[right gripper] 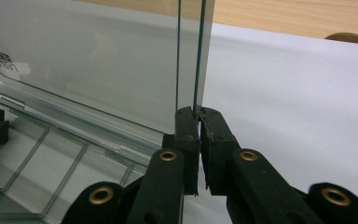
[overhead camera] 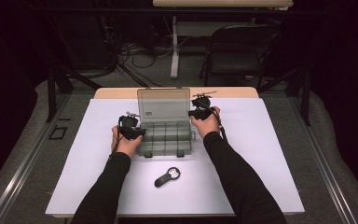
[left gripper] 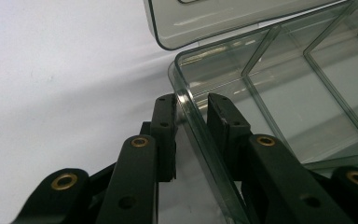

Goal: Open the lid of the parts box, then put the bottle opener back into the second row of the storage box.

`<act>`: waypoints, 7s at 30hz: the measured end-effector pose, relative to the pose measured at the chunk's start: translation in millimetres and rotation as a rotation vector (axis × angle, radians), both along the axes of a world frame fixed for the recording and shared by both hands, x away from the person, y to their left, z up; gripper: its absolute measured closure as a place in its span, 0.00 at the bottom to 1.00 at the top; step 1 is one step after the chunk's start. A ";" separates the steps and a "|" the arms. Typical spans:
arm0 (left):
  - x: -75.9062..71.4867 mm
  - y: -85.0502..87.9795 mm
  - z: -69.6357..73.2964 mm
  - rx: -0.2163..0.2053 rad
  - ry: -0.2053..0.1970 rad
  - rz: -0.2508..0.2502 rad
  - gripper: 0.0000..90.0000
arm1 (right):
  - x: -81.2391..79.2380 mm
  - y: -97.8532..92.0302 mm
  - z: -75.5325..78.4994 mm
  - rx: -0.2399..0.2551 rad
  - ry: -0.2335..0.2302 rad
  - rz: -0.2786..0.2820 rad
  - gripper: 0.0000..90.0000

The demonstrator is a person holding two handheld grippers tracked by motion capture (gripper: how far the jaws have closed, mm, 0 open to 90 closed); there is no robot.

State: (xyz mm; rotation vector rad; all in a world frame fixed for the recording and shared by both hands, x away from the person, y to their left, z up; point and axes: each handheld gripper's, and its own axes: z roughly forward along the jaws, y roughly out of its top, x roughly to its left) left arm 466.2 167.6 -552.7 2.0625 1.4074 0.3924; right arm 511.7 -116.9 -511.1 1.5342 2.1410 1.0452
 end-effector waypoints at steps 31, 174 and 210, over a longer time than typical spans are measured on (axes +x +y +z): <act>0.1 -0.1 -0.1 0.002 -0.002 -0.001 0.81 | 10.2 1.0 -2.8 0.060 0.074 -0.074 0.97; -118.8 36.9 75.3 -0.175 -0.156 -0.228 0.43 | -193.1 -94.8 6.2 0.009 -0.338 0.229 0.45; -126.9 -18.5 87.6 -0.008 -0.018 -0.401 0.44 | -191.8 -104.4 10.9 0.031 -0.376 0.191 0.45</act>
